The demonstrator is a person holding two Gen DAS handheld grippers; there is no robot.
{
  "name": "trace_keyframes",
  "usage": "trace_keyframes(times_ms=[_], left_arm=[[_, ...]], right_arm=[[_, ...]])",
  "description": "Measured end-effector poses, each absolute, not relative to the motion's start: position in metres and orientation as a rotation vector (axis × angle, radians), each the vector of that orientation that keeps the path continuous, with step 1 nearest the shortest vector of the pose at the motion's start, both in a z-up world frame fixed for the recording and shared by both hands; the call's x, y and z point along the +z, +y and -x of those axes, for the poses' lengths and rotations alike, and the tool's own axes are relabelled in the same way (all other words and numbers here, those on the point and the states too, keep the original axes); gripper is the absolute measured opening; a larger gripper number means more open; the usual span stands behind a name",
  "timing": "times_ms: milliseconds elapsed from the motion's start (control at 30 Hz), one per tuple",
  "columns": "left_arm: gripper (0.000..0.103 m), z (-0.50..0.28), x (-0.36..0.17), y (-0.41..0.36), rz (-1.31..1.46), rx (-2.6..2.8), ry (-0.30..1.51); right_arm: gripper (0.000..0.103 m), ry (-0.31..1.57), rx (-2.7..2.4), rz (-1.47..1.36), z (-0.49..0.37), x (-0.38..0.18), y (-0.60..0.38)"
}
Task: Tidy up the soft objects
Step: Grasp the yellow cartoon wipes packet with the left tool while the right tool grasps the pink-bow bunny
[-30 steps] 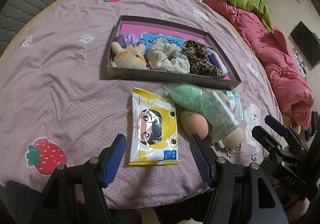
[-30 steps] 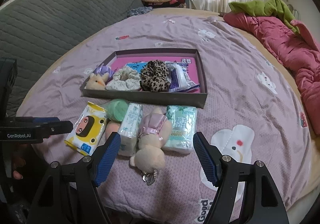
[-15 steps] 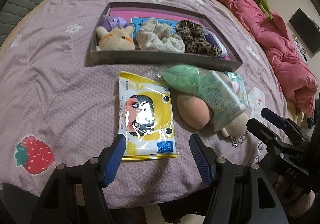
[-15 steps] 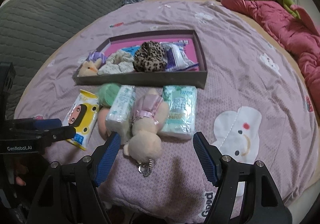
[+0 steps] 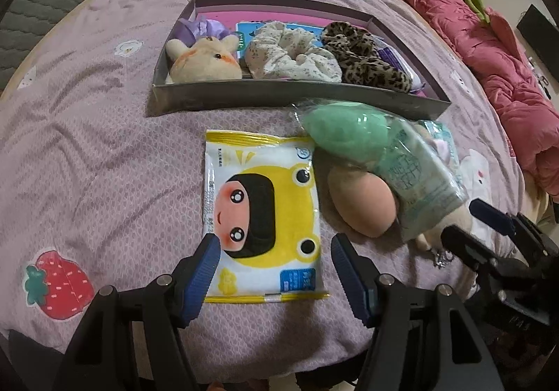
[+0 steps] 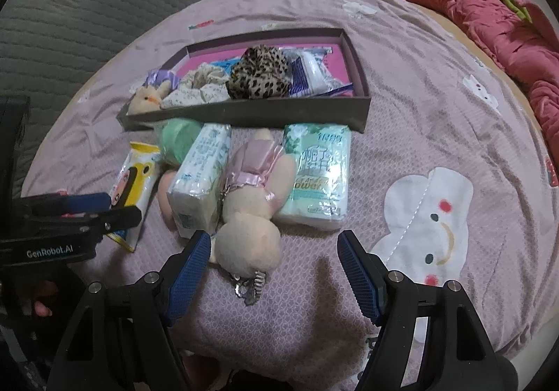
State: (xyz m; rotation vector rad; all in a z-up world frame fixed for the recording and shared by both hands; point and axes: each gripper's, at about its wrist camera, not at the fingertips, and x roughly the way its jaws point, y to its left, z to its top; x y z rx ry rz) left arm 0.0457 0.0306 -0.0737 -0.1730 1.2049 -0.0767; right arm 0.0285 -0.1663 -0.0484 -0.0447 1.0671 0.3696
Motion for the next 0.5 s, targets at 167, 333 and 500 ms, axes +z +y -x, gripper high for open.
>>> trace_keyframes(times_ms=[167,333,500], left_arm=[[0.073,-0.048,-0.081,0.038,0.188,-0.051,1.221],[0.074,-0.049,-0.087,0.040,0.195,-0.056,1.233],[0.075,-0.053,-0.090,0.039,0.209,-0.056,1.240]], right_arm=[[0.076,1.091,0.379,0.065,-0.032,-0.058,-0.161],[0.061,1.079,0.404,0.072,-0.034,-0.060,-0.154],[0.047,1.079,0.441,0.066,-0.036,-0.066,-0.148]])
